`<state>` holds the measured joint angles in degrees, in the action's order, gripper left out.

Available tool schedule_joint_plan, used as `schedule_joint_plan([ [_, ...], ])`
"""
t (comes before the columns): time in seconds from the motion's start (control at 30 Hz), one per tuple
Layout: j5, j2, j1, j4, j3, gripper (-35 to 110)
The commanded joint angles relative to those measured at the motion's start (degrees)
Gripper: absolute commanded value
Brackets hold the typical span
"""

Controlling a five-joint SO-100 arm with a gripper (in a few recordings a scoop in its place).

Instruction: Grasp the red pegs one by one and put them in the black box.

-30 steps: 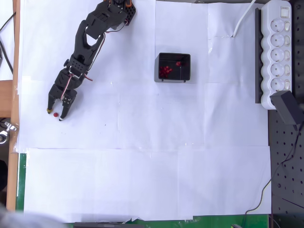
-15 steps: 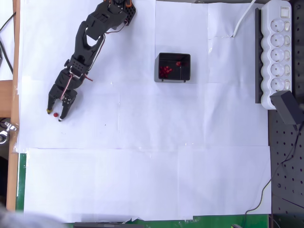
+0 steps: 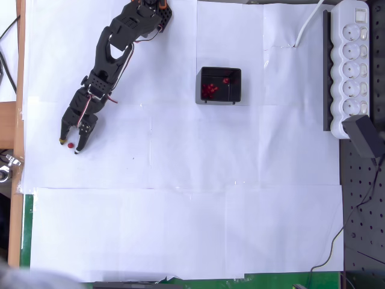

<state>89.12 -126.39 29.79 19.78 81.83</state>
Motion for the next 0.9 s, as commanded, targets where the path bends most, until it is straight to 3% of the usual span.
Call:
schedule_joint_plan([
  [0.0,0.7,0.9,-1.4,-1.3,-0.2,18],
  [0.5,0.2,1.1,-2.6,-1.6,-1.2,17],
  [0.77,0.0,1.2,-2.5,-1.6,-1.6,0],
  [0.87,0.4,1.6,-2.5,-1.8,-1.6,0],
])
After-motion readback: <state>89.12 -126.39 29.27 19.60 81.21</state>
